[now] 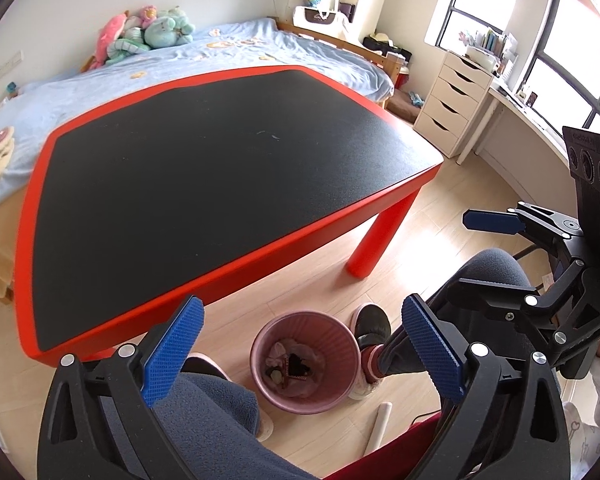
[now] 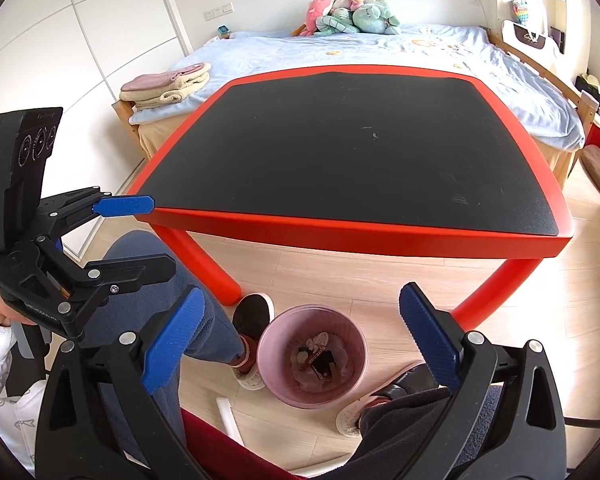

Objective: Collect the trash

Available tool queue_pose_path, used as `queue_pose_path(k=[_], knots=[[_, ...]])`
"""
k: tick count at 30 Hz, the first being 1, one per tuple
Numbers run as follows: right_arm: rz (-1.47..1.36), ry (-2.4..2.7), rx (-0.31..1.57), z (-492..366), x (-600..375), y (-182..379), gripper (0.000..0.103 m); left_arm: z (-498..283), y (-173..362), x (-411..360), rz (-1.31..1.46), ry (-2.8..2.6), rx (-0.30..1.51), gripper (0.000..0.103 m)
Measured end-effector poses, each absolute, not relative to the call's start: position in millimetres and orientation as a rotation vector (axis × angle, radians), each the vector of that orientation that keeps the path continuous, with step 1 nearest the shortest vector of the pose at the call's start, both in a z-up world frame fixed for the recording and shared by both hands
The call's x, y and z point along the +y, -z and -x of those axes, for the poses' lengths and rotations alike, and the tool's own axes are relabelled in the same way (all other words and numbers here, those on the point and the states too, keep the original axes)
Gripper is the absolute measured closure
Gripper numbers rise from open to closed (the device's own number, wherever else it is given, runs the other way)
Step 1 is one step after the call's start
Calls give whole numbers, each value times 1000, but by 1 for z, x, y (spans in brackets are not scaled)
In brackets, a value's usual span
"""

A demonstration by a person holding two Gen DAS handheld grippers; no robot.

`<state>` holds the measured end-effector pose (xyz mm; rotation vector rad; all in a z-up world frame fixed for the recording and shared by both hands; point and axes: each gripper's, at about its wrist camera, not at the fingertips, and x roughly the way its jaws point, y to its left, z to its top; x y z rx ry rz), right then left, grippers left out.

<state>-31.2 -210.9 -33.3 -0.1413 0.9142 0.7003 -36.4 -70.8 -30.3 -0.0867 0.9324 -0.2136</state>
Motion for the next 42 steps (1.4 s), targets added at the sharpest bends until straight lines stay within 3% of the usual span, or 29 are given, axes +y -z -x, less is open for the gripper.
queue_pose_path(k=[24, 42], knots=[[151, -653, 790, -55, -179, -25, 5, -12, -17, -21, 99, 56, 802, 8], [194, -655, 782, -93, -153, -27, 5, -42, -18, -7, 108, -5, 807, 6]])
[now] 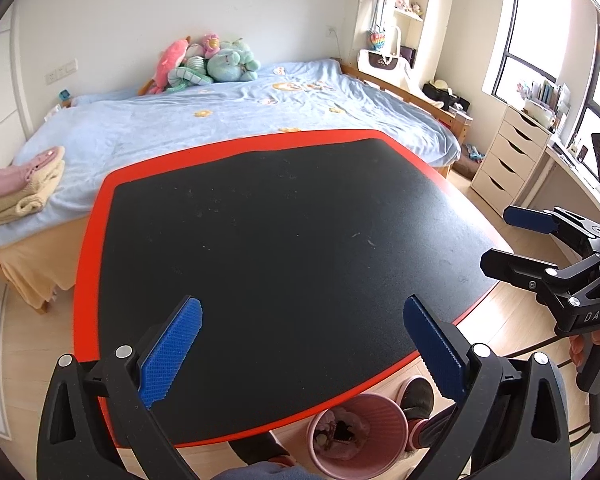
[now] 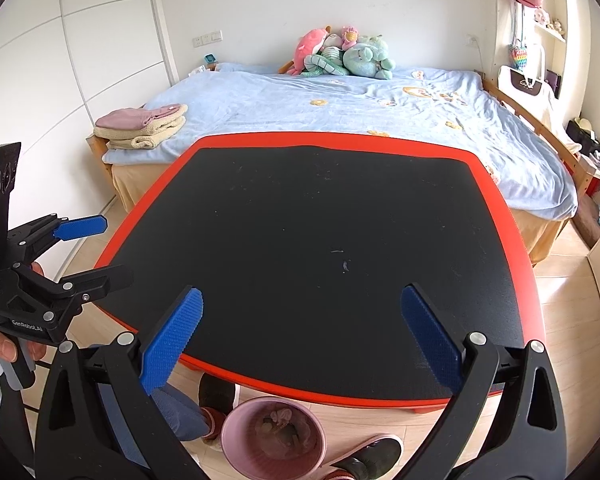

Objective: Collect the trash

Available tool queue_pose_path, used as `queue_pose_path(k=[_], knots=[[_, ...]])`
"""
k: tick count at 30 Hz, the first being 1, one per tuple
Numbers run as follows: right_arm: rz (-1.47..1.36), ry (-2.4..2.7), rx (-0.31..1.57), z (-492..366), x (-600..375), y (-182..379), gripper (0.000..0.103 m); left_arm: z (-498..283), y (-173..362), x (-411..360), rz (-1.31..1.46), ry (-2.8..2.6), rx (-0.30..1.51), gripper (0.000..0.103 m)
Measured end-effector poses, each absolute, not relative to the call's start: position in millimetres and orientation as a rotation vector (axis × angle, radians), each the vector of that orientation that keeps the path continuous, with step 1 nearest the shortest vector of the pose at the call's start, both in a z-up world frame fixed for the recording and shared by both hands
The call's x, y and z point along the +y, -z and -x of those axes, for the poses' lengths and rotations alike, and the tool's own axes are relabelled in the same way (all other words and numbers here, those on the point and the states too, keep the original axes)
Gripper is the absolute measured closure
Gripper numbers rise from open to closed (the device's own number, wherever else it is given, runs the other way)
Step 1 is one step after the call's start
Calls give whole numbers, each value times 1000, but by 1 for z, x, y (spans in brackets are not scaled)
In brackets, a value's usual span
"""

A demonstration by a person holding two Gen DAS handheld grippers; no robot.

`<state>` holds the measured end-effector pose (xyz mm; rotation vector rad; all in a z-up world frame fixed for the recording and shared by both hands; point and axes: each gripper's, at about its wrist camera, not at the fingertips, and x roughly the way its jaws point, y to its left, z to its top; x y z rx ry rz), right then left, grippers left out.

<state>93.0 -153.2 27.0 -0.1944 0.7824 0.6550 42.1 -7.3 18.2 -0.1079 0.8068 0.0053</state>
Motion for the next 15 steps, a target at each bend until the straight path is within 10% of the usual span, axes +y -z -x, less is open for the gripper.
queue_pose_path(k=[15], knots=[[199, -649, 792, -97, -153, -22, 5, -44, -22, -6, 112, -16, 789, 6]])
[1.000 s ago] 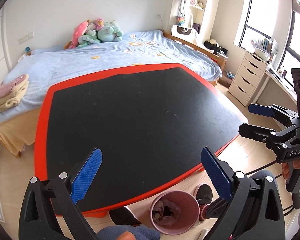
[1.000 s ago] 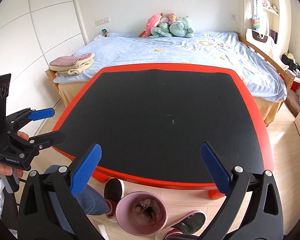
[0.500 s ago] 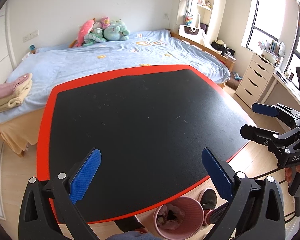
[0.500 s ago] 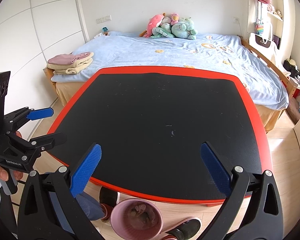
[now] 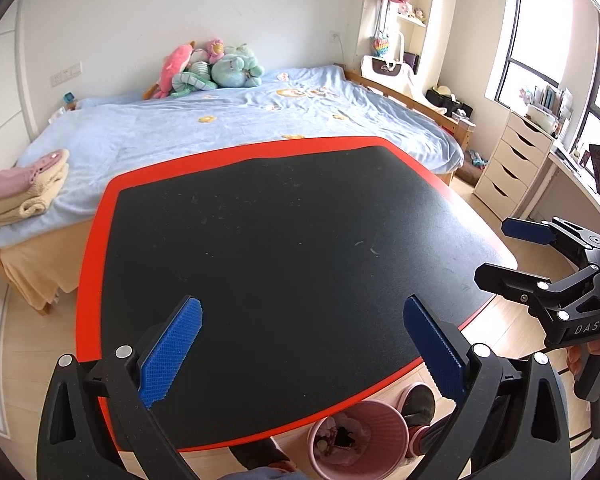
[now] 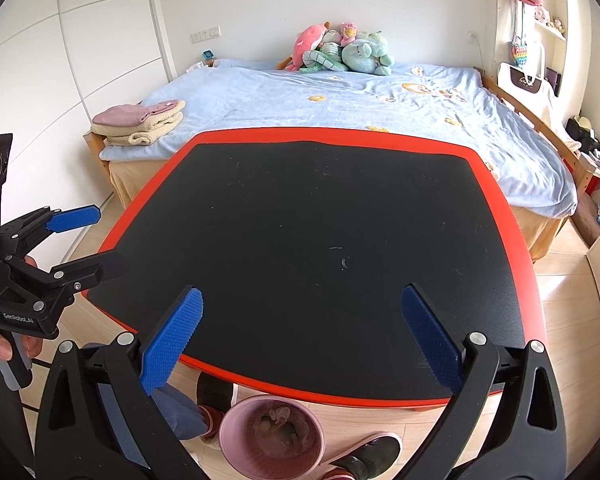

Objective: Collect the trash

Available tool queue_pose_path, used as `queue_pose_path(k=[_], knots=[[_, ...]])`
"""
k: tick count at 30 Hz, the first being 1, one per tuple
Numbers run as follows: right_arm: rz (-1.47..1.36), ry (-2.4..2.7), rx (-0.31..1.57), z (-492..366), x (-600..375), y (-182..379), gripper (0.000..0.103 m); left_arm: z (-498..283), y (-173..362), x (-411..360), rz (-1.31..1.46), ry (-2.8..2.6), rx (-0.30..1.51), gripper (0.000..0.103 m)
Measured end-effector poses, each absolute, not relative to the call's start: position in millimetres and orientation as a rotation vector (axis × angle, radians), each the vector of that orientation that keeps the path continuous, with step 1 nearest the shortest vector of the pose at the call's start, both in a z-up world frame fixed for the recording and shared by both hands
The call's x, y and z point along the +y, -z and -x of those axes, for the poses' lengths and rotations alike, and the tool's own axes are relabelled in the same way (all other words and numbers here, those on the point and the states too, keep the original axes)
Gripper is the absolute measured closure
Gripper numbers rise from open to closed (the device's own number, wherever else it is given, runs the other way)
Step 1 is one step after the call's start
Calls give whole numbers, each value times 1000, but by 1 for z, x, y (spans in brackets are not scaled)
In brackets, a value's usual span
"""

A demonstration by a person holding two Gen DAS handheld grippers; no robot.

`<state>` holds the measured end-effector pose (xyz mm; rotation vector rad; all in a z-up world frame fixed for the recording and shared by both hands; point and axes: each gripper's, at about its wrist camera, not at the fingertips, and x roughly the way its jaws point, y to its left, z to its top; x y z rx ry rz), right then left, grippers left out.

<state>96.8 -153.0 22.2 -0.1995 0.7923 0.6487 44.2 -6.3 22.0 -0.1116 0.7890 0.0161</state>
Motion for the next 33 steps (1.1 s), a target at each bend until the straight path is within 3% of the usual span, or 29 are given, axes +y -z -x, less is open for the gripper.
queue_pose_path(k=[33], knots=[[204, -646, 794, -97, -156, -23, 5, -40, -24, -14, 103, -7, 790, 6]])
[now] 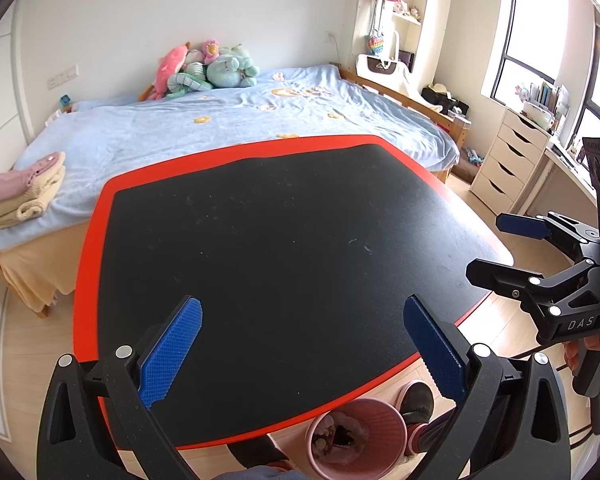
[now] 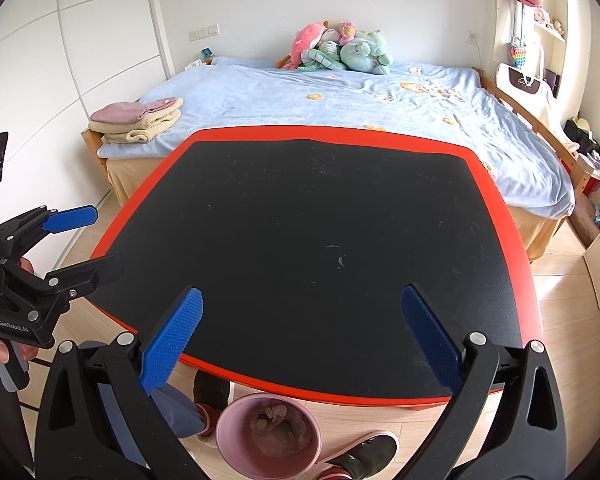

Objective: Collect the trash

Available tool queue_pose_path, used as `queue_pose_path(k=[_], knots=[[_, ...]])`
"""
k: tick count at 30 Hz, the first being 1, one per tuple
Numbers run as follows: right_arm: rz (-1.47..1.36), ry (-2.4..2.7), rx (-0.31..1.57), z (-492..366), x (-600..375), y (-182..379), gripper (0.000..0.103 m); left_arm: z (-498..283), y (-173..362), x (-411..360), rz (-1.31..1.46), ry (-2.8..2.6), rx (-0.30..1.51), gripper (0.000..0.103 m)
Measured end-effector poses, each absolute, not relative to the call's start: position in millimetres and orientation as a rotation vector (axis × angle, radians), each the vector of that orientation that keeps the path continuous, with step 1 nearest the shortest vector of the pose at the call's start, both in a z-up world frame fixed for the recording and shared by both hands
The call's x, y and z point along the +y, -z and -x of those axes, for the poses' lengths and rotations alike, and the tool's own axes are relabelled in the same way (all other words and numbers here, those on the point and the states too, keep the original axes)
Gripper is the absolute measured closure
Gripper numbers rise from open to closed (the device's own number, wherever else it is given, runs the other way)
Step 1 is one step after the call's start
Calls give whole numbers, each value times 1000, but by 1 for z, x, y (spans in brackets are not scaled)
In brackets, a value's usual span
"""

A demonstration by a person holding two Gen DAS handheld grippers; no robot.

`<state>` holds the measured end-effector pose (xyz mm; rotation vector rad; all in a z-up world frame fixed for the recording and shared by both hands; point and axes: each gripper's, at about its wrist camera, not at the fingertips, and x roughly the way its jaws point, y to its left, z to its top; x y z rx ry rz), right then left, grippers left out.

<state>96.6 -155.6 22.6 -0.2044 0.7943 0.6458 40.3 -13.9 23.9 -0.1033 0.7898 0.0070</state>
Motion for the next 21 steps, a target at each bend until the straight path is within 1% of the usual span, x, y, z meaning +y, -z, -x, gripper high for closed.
queue_pose_path(k=[21], knots=[[214, -645, 809, -98, -157, -18, 5, -45, -16, -14, 90, -24, 814, 6]])
